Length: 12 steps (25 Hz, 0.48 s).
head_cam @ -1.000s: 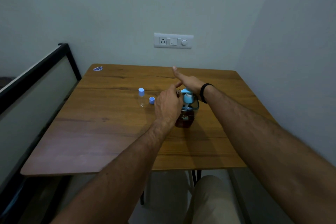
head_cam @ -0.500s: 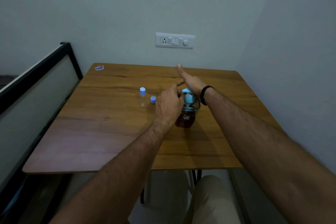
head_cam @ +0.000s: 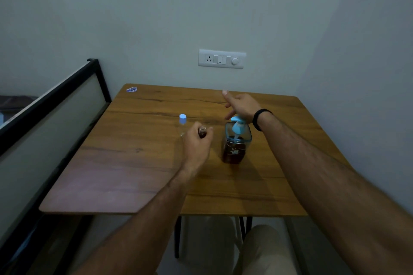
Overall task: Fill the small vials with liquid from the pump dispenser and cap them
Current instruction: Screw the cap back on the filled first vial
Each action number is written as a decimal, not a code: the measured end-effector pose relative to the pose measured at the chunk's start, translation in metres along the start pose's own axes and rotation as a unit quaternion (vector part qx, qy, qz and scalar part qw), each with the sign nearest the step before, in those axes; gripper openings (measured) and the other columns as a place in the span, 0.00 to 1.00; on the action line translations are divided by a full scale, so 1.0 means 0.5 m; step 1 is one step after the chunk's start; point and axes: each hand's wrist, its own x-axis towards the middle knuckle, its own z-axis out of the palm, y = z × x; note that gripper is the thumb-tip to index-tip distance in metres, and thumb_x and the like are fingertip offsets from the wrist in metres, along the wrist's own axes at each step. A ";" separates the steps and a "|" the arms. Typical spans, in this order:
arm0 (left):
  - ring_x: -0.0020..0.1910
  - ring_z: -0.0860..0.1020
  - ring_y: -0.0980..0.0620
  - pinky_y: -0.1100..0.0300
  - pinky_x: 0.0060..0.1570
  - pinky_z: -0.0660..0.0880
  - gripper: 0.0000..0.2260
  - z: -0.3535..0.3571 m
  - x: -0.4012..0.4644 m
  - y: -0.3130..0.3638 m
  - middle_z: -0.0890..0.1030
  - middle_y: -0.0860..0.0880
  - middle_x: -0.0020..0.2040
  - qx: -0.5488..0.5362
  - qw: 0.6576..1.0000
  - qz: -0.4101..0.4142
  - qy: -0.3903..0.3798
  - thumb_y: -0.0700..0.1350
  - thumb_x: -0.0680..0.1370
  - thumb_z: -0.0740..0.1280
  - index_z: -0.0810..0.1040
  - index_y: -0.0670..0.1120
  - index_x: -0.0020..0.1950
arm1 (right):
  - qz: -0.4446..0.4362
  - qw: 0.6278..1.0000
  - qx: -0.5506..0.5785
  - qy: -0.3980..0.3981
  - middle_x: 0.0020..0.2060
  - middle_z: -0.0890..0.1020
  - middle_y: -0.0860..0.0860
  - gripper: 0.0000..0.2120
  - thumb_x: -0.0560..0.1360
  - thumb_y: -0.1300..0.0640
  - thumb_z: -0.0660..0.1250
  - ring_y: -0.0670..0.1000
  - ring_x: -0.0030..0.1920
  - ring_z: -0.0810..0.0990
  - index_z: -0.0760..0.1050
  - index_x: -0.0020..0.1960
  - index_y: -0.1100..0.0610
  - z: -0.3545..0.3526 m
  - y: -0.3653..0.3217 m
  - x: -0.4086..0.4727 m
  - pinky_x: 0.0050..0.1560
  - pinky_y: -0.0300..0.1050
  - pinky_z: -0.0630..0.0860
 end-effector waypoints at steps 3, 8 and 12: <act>0.30 0.63 0.58 0.62 0.29 0.63 0.17 -0.049 -0.003 -0.047 0.66 0.54 0.30 -0.025 0.999 -0.008 0.026 0.42 0.80 0.69 0.64 0.48 0.36 | -0.090 0.988 -0.104 0.073 0.47 0.85 0.48 0.22 0.80 0.36 0.62 0.50 0.47 0.82 0.79 0.56 0.53 0.009 -0.044 0.004 0.52 0.50 0.79; 0.30 0.63 0.58 0.61 0.30 0.64 0.18 -0.097 -0.006 -0.105 0.66 0.54 0.30 -0.007 0.998 -0.031 0.058 0.42 0.79 0.70 0.65 0.47 0.35 | -0.168 0.941 -0.292 0.024 0.49 0.84 0.53 0.12 0.80 0.49 0.67 0.55 0.49 0.80 0.81 0.52 0.57 0.111 -0.126 0.003 0.48 0.48 0.76; 0.31 0.63 0.55 0.57 0.30 0.64 0.16 -0.096 -0.005 -0.128 0.66 0.51 0.30 0.000 0.999 -0.014 0.044 0.40 0.78 0.69 0.64 0.42 0.36 | -0.103 0.896 -0.428 -0.066 0.55 0.83 0.55 0.10 0.79 0.57 0.67 0.58 0.55 0.81 0.80 0.58 0.59 0.216 -0.109 0.039 0.47 0.47 0.75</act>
